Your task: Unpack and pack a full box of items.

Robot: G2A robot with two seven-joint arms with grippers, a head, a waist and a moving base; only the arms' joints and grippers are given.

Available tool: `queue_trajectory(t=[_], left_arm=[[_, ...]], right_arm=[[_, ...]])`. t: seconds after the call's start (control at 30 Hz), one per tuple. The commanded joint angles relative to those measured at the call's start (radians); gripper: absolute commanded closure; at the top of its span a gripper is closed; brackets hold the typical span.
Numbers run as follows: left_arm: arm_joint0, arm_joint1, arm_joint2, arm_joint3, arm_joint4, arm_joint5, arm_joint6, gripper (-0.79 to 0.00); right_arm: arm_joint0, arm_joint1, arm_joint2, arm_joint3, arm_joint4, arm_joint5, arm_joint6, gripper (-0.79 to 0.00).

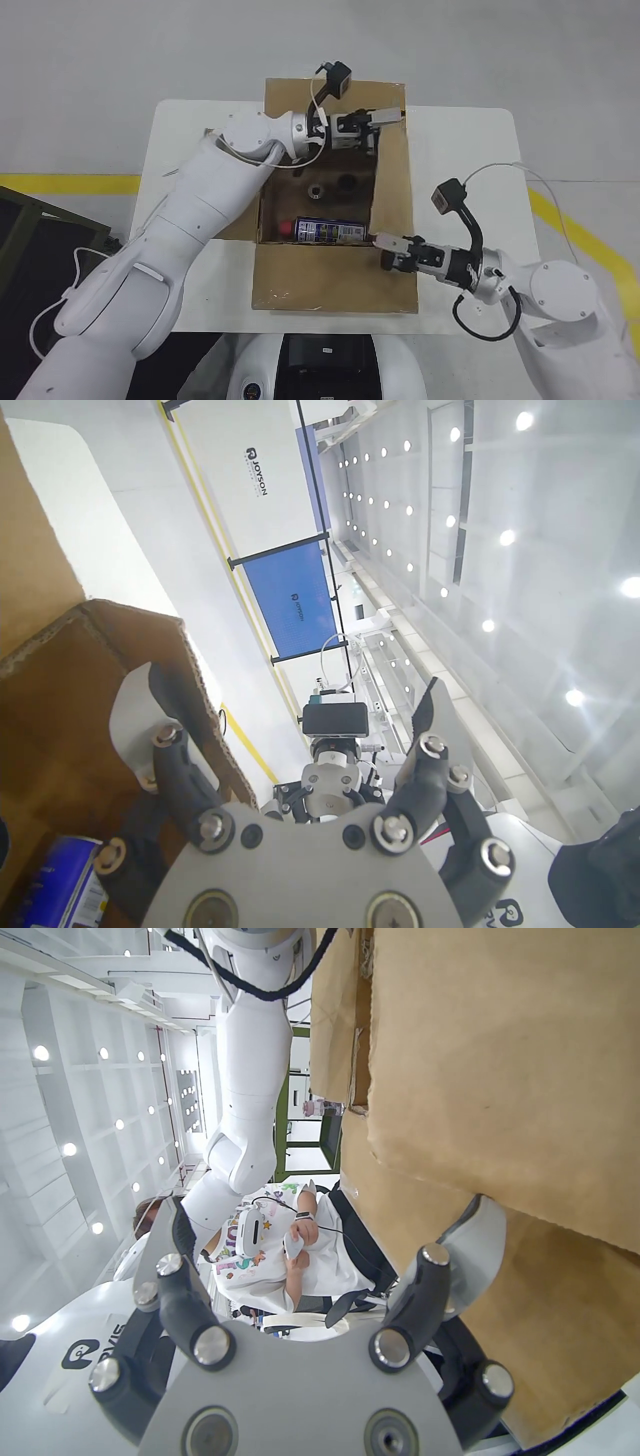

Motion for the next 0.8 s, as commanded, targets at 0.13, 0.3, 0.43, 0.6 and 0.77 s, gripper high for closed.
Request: queue_trajectory(t=[0.13, 0.3, 0.43, 0.6, 0.77], left_arm=[[-0.037, -0.042, 0.028, 0.048, -0.026, -0.010, -0.011, -0.785], [-0.057, -0.068, 0.037, 0.096, -0.035, -0.029, -0.027, -0.785], [-0.066, -0.080, 0.032, 0.128, -0.031, -0.047, -0.042, -0.785], [-0.073, -0.091, 0.022, 0.148, -0.026, -0.053, -0.047, -0.785], [-0.080, -0.106, 0.018, 0.153, -0.023, -0.066, -0.049, -0.785]], right_arm=[[-0.002, 0.000, -0.010, 0.004, -0.001, -0.047, -0.056, -0.785], [-0.014, 0.008, 0.048, -0.020, -0.005, -0.090, -0.033, -0.785], [-0.034, 0.017, 0.152, -0.040, 0.027, -0.112, -0.006, -0.785], [-0.059, 0.026, 0.201, -0.083, 0.099, -0.118, 0.089, -0.785], [-0.050, 0.026, 0.137, -0.056, 0.174, -0.112, 0.139, -0.785]])
